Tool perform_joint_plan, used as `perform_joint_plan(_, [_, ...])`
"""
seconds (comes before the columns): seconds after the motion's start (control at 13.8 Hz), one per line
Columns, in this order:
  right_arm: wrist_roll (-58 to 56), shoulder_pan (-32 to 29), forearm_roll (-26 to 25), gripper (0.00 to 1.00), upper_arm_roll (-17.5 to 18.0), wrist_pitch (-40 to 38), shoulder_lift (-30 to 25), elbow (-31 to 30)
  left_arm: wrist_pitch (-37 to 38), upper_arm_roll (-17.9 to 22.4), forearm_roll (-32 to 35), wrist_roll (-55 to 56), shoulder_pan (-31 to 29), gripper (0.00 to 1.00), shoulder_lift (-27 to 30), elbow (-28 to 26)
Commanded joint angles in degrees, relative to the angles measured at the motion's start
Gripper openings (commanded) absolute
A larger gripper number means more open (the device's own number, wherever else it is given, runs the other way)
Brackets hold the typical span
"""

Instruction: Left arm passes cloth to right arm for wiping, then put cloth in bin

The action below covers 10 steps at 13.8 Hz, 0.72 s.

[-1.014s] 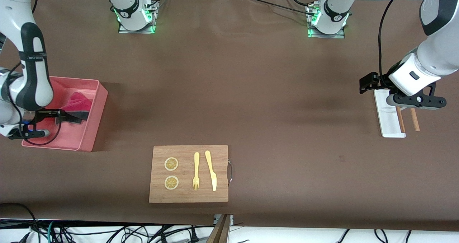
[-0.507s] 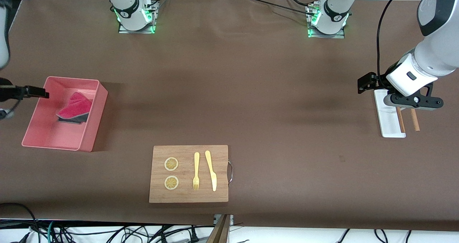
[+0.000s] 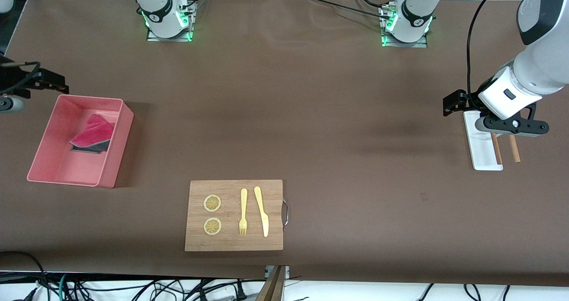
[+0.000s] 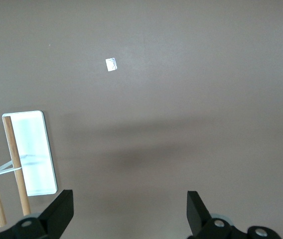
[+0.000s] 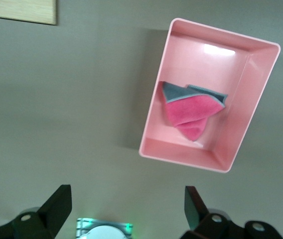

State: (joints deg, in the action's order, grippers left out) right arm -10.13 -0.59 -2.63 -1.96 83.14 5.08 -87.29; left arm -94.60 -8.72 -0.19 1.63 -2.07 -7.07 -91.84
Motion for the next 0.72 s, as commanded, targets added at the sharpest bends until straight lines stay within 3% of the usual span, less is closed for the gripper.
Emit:
perform_joint_plan(0.0, [2.5,-0.5,-1.1,1.00,1.6,-2.1,-0.2,3.4,0.9,0.2,-0.2,-1.3,0.1,1.00,-0.6,1.4])
perform_joint_plan(0.65, [2.7,-0.6,-1.3,1.00,1.6,-3.2,-0.6,4.3,0.9,0.2,-0.2,-1.4,0.1,1.00,-0.5,1.4])
